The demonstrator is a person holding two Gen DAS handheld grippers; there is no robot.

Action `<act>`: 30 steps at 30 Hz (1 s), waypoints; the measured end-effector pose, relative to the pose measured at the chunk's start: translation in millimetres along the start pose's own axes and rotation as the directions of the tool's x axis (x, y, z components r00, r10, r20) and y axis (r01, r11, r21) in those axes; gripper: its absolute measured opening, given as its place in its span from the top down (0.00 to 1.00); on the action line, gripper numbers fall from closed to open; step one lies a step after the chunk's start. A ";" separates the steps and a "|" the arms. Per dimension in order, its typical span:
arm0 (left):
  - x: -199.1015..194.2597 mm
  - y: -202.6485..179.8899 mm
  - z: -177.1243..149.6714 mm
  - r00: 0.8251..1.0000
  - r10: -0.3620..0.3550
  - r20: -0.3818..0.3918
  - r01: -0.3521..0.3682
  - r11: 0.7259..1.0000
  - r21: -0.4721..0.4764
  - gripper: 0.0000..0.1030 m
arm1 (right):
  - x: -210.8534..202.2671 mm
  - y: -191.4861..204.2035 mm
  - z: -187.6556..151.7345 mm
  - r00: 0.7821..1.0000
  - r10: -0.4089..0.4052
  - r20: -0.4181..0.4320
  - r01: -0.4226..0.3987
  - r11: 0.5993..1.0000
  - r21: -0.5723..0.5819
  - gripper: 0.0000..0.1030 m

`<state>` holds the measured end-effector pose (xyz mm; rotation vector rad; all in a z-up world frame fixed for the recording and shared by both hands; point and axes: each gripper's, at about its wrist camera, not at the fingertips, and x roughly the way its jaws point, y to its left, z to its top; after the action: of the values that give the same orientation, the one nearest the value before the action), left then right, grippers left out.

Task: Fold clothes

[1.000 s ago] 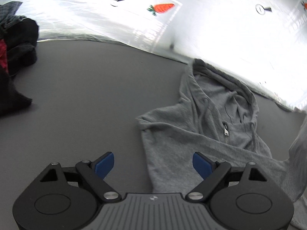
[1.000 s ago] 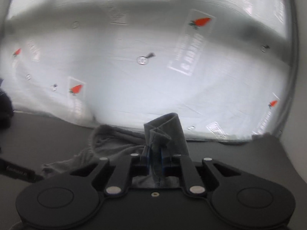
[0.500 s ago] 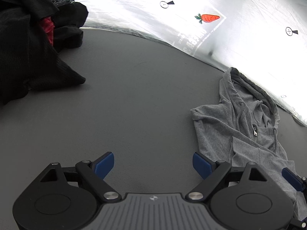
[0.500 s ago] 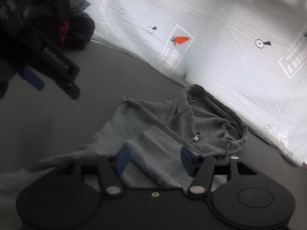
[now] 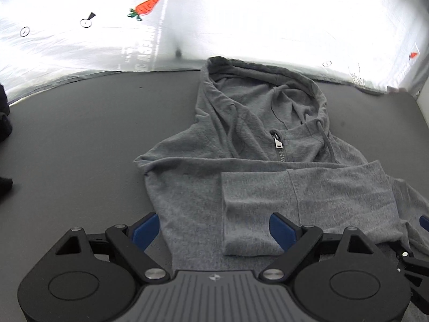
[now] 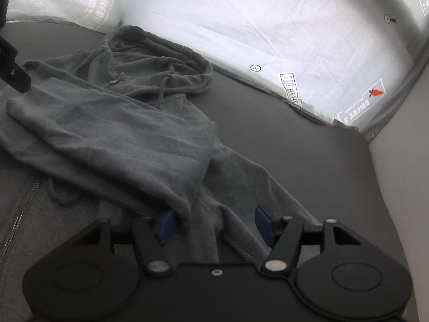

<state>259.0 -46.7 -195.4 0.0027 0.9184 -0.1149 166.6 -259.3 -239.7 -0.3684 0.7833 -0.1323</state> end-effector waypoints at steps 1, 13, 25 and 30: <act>5.4 -5.8 0.2 1.000 0.010 -0.011 -0.009 1.000 0.026 0.13 | 1.2 -2.9 -1.3 1.000 0.008 -0.006 -0.008 1.000 0.017 0.38; 5.9 -23.1 -12.8 0.997 0.070 -0.045 -0.065 0.992 0.107 0.08 | -16.2 -113.2 -39.6 0.993 0.099 0.068 -0.119 0.902 0.415 0.19; 3.7 -88.1 -22.8 0.991 0.062 -0.118 -0.025 0.957 0.289 0.08 | 14.6 -255.1 -154.2 0.961 -0.227 -0.157 0.272 0.689 0.671 0.18; 8.4 -96.2 -34.3 0.987 0.120 -0.107 -0.078 0.941 0.329 0.00 | 16.9 -301.8 -202.6 0.913 -0.305 -0.272 0.404 0.566 0.719 0.18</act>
<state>227.2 -141.4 -218.3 0.3656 1.0154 -0.1725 40.5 -599.3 -270.2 0.3195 0.6873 -0.8633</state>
